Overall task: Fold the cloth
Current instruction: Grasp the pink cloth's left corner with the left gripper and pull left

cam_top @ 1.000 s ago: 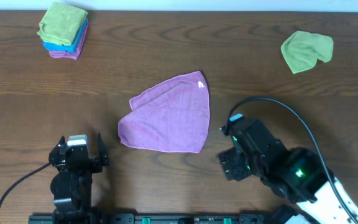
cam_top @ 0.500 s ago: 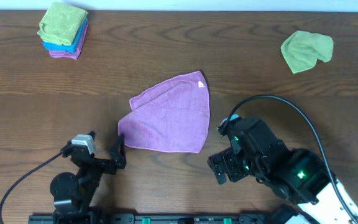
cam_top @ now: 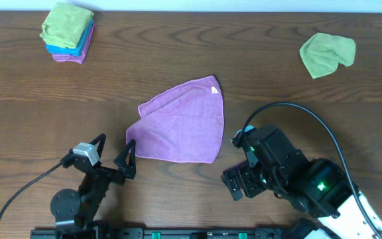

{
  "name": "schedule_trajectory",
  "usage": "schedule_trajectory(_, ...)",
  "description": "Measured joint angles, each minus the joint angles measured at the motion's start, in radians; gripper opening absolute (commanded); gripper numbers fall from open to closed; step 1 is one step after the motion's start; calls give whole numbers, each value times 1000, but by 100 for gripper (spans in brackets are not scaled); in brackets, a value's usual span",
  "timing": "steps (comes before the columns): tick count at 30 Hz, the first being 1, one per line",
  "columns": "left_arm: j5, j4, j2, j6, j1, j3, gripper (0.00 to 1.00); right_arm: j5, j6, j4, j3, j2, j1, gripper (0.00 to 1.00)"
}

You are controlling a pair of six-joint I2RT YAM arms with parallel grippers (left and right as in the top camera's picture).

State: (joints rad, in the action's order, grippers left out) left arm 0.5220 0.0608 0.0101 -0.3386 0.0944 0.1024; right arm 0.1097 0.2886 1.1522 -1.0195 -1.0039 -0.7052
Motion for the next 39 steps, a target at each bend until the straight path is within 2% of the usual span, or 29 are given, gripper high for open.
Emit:
schedule_trajectory(5,35,-66,1,-72,0,-1,96,4,0,3,-3,13,10,99)
schedule_trajectory(8,69,-169,35,-114,-7,-3,96,-13,-7,11,-35,47,40,99)
schedule_trajectory(10,86,-193,106,-129,-29,10,96,-33,-23,10,-88,87,76,99)
schedule_trajectory(13,104,-170,302,-96,-71,105,96,-47,-49,9,-155,138,139,99)
schedule_trajectory(16,109,-84,528,-10,-107,269,96,-56,-62,19,-174,154,175,99)
schedule_trajectory(19,88,77,796,116,-138,480,96,-58,-66,42,-179,155,187,99)
schedule_trajectory(20,54,180,911,172,-159,577,96,-60,-66,43,-183,155,188,99)
schedule_trajectory(21,38,208,962,204,-169,616,96,-61,-66,44,-185,159,188,99)
schedule_trajectory(27,-269,583,1432,453,-327,1088,95,-67,-69,32,-210,202,188,99)
schedule_trajectory(31,-394,638,1631,520,-389,1273,95,-73,-69,32,-211,201,188,99)
schedule_trajectory(34,-403,636,1698,542,-396,1284,100,-76,-69,34,-211,200,188,99)
schedule_trajectory(35,-402,635,1714,546,-396,1284,95,-76,-69,37,-211,200,188,99)
schedule_trajectory(37,-397,634,1739,548,-396,1284,93,-77,-69,44,-211,200,188,99)
schedule_trajectory(39,-394,637,1765,541,-396,1284,85,-77,-69,54,-211,200,188,99)
